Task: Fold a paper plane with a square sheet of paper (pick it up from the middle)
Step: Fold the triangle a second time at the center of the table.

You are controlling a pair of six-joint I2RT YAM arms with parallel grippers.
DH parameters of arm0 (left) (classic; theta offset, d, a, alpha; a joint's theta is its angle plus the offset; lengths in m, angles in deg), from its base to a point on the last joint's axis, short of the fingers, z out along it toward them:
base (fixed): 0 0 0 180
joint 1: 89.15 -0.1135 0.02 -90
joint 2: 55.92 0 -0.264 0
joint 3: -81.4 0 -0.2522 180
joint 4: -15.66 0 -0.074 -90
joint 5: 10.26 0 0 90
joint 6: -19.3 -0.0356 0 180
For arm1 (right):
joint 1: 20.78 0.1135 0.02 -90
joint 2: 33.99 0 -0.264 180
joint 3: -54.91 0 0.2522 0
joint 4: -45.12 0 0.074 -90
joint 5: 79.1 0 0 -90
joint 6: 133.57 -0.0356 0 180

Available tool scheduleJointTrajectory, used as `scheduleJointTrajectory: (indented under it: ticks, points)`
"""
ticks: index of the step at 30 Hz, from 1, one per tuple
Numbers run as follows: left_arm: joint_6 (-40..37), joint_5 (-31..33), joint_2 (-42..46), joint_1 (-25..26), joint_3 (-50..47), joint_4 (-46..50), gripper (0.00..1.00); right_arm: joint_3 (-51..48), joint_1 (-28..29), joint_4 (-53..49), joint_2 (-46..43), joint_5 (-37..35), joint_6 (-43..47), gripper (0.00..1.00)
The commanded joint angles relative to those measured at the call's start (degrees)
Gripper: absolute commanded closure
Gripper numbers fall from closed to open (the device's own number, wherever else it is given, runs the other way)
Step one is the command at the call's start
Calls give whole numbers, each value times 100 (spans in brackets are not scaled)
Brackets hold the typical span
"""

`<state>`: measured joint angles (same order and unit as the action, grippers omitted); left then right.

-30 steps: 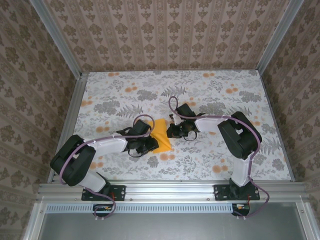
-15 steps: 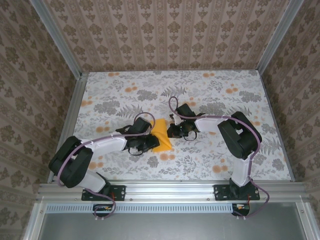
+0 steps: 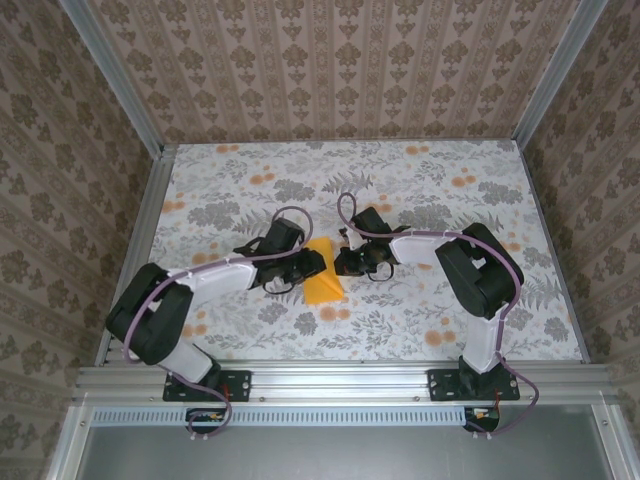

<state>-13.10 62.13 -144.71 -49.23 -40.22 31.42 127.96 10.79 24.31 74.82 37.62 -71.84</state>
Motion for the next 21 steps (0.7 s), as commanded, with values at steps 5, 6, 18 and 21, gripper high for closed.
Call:
scheduleJointTrajectory:
  ticks: [5,6,18,21]
  points:
    - [-8,-157,-389,-31,255,-158,72,5,24,-204,146,-86,14,93]
    - [-9,-149,-431,-33,251,-132,72,15,24,-201,142,-77,22,93]
    - [-4,-75,-600,-38,240,74,72,81,24,-233,156,-38,-1,90]
    - [5,-77,-602,-38,210,81,72,129,24,-214,149,30,-22,90]
